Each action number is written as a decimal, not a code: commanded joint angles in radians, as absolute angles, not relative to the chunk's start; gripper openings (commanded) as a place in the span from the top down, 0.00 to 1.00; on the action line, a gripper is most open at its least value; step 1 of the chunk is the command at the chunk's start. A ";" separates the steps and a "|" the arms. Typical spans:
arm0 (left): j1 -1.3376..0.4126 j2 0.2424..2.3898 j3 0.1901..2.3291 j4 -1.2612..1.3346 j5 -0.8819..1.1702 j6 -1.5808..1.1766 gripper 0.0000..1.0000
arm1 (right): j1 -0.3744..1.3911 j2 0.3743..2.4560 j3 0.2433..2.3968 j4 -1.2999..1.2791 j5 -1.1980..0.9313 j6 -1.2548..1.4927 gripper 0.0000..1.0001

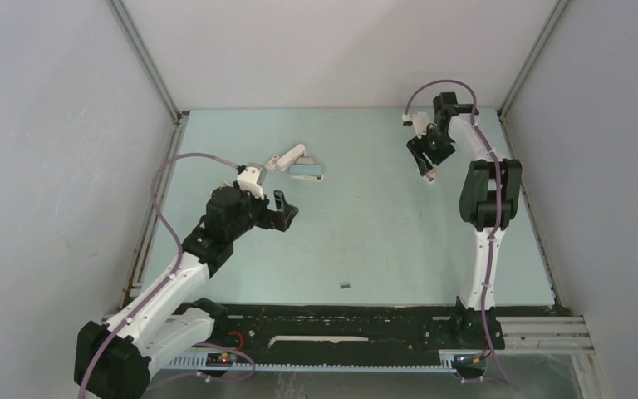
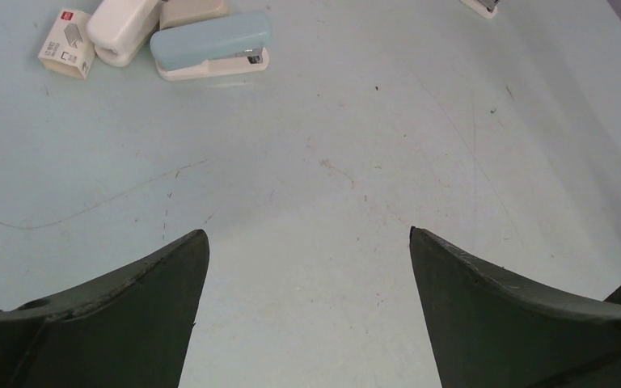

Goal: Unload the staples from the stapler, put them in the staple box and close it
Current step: Place the stapler at the center of the board.

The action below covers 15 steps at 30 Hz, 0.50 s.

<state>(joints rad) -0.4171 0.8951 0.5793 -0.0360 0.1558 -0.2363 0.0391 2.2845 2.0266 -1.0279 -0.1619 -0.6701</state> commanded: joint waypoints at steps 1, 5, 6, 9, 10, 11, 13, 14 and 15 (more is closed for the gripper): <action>-0.412 0.891 0.607 -0.040 0.149 -0.248 0.00 | 0.033 2.119 2.002 -1.000 -0.216 -0.665 0.28; -0.411 0.874 0.604 -0.040 0.143 -0.243 0.00 | 0.027 2.033 1.970 -1.019 -0.244 -0.691 0.26; -0.410 0.871 0.603 -0.041 0.144 -0.241 0.00 | 0.026 2.009 1.959 -1.025 -0.260 -0.700 0.25; -0.410 0.858 0.600 -0.040 0.135 -0.243 0.00 | 0.028 1.938 1.911 -1.047 -0.325 -0.734 0.24; -0.411 0.854 0.598 -0.040 0.131 -0.245 0.00 | 0.033 1.910 1.887 -1.051 -0.352 -0.745 0.24; -0.410 0.848 0.597 -0.039 0.125 -0.245 0.00 | 0.038 1.882 1.862 -1.052 -0.378 -0.755 0.24; -0.410 0.837 0.593 -0.030 0.119 -0.248 0.00 | 0.053 1.826 1.804 -1.060 -0.443 -0.786 0.24; -0.410 0.831 0.591 -0.026 0.117 -0.251 0.00 | 0.061 1.798 1.773 -1.062 -0.480 -0.797 0.25; -0.410 0.824 0.591 -0.024 0.114 -0.253 0.00 | 0.071 1.769 1.739 -1.060 -0.521 -0.808 0.25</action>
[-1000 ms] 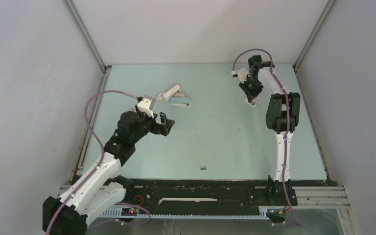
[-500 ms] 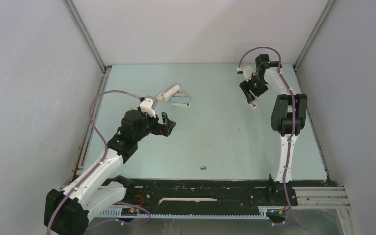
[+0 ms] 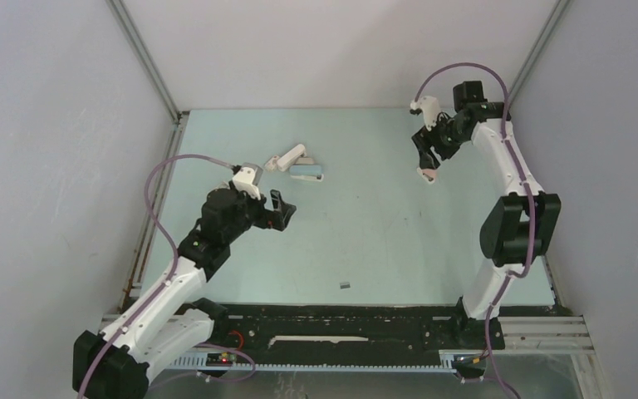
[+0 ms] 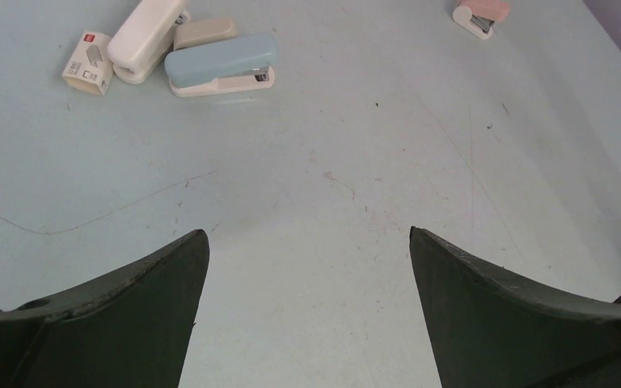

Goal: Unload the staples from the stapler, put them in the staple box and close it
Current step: Place the stapler at the center of the board.

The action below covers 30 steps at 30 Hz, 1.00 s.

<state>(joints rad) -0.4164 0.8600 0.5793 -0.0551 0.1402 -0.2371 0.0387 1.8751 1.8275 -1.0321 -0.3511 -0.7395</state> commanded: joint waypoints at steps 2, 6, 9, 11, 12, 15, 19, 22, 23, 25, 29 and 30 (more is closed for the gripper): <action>-0.408 0.813 0.587 -0.017 0.112 -0.261 0.00 | 0.091 1.711 1.668 -1.062 -0.635 -0.841 0.25; -0.406 0.793 0.579 -0.004 0.107 -0.279 0.00 | 0.153 1.592 1.485 -1.053 -0.816 -0.932 0.26; -0.404 0.779 0.570 0.010 0.106 -0.292 0.00 | 0.220 1.542 1.376 -1.060 -0.895 -1.008 0.26; -0.404 0.770 0.561 0.025 0.104 -0.299 0.00 | 0.265 1.529 1.326 -1.078 -0.921 -1.050 0.27; -0.403 0.765 0.557 0.028 0.104 -0.304 0.00 | 0.284 1.524 1.304 -1.073 -0.931 -1.052 0.28; -0.404 0.749 0.542 0.035 0.103 -0.319 0.00 | 0.338 1.515 1.249 -1.059 -0.964 -1.068 0.30; -0.402 0.720 0.519 0.041 0.094 -0.339 0.00 | 0.419 1.517 1.207 -1.027 -0.931 -1.054 0.41; -0.403 0.697 0.503 0.044 0.086 -0.354 0.00 | 0.461 1.521 1.181 -0.993 -0.913 -1.032 0.50; -0.403 0.690 0.499 0.045 0.084 -0.359 0.00 | 0.471 1.521 1.174 -0.980 -0.906 -1.024 0.52; -0.404 0.674 0.487 0.046 0.077 -0.366 0.00 | 0.497 1.522 1.159 -0.948 -0.872 -1.005 0.54; -0.402 0.647 0.465 0.059 0.061 -0.381 0.00 | 0.533 1.525 1.126 -0.898 -0.819 -0.973 0.54; -0.402 0.644 0.460 0.063 0.058 -0.384 0.00 | 0.542 1.526 1.121 -0.890 -0.812 -0.970 0.54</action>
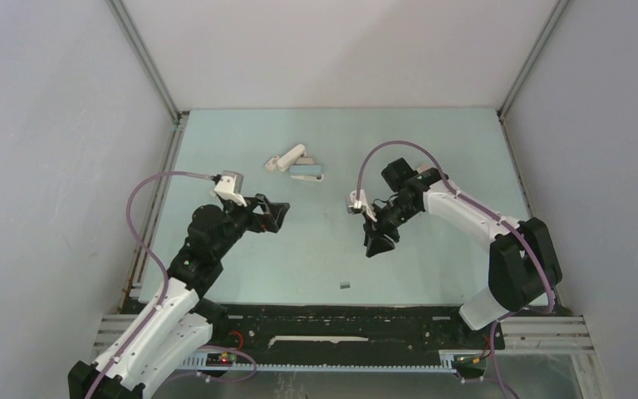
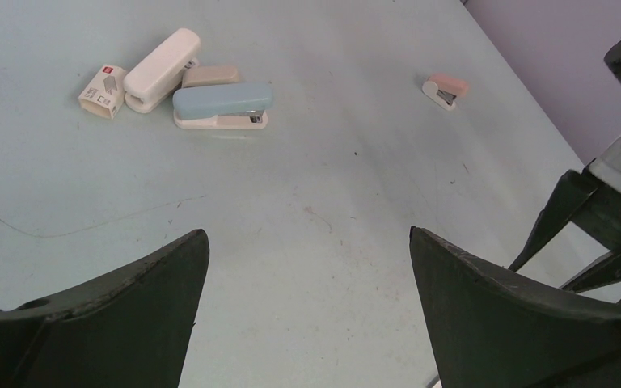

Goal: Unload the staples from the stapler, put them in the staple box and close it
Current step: Place the stapler at the center of the board, then adjust the stapler at the center of the board.

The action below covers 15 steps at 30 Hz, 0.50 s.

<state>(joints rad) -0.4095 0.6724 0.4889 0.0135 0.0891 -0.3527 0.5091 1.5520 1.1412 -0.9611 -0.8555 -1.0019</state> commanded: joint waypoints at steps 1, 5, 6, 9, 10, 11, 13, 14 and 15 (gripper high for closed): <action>-0.403 0.642 0.456 0.067 0.058 -0.386 0.00 | 0.551 1.526 1.117 -0.886 -0.805 -0.970 0.54; -0.403 0.645 0.451 0.073 0.056 -0.389 0.00 | 0.580 1.534 1.108 -0.869 -0.777 -0.961 0.55; -0.403 0.646 0.451 0.074 0.056 -0.390 0.00 | 0.586 1.537 1.109 -0.866 -0.774 -0.958 0.54; -0.402 0.647 0.447 0.075 0.050 -0.391 0.00 | 0.596 1.546 1.107 -0.853 -0.756 -0.948 0.55; -0.403 0.646 0.444 0.075 0.046 -0.392 0.00 | 0.600 1.550 1.106 -0.849 -0.749 -0.945 0.55; -0.403 0.646 0.443 0.076 0.043 -0.393 0.00 | 0.602 1.553 1.106 -0.847 -0.742 -0.940 0.55; -0.402 0.650 0.438 0.080 0.032 -0.402 0.00 | 0.606 1.558 1.106 -0.841 -0.738 -0.933 0.55; -0.403 0.652 0.434 0.083 0.027 -0.408 0.00 | 0.608 1.559 1.106 -0.840 -0.738 -0.929 0.56; -0.403 0.657 0.430 0.089 0.023 -0.413 0.00 | 0.610 1.561 1.106 -0.839 -0.738 -0.926 0.56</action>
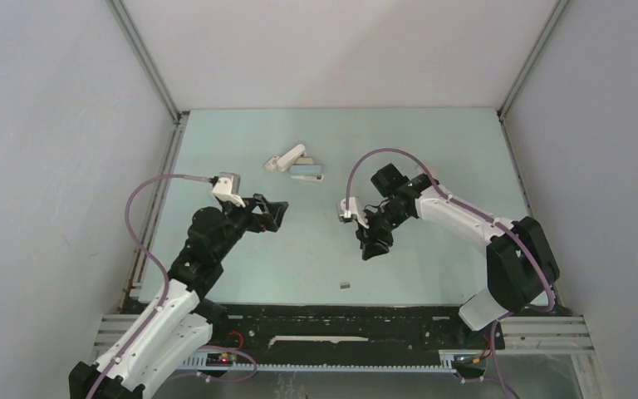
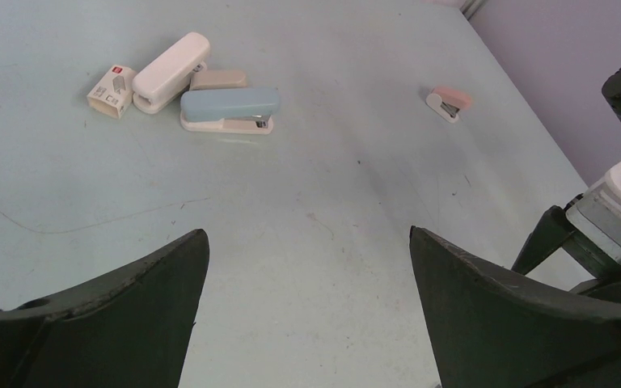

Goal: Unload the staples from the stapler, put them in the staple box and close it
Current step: Adjust the stapler at the center of the board.

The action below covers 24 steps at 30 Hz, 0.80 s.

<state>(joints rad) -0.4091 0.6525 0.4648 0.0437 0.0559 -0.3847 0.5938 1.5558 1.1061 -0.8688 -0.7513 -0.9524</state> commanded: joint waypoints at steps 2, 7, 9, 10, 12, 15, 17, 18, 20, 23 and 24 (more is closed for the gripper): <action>-0.402 0.667 0.420 0.101 0.014 -0.432 0.00 | 0.615 1.563 1.106 -0.835 -0.736 -0.923 0.56; -0.399 0.702 0.409 0.142 0.015 -0.486 0.00 | 0.617 1.567 1.106 -0.828 -0.731 -0.904 0.56; -0.392 0.722 0.409 0.153 0.013 -0.525 0.00 | 0.614 1.565 1.105 -0.824 -0.730 -0.893 0.56; -0.388 0.737 0.413 0.156 0.006 -0.548 0.00 | 0.613 1.566 1.105 -0.822 -0.730 -0.889 0.56; -0.377 0.770 0.425 0.149 0.003 -0.622 0.00 | 0.607 1.563 1.105 -0.821 -0.729 -0.885 0.56; -0.351 0.841 0.445 0.141 0.003 -0.700 0.00 | 0.594 1.560 1.106 -0.817 -0.730 -0.876 0.55; -0.330 0.888 0.460 0.141 0.027 -0.742 0.01 | 0.582 1.555 1.106 -0.816 -0.732 -0.873 0.55; -0.320 0.911 0.468 0.143 0.040 -0.759 0.01 | 0.575 1.554 1.106 -0.816 -0.733 -0.870 0.55; -0.303 0.962 0.485 0.147 0.052 -0.806 0.02 | 0.558 1.551 1.105 -0.813 -0.740 -0.862 0.55; -0.294 1.052 0.547 0.092 0.024 -0.880 0.05 | 0.520 1.547 1.106 -0.808 -0.758 -0.845 0.55; -0.293 1.085 0.576 0.066 0.018 -0.898 0.06 | 0.503 1.545 1.106 -0.806 -0.764 -0.841 0.55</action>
<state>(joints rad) -0.3061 0.9989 0.4393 0.1043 0.0334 -0.7681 0.5537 1.5646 1.1057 -0.8288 -0.7376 -0.8719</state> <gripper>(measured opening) 0.959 0.448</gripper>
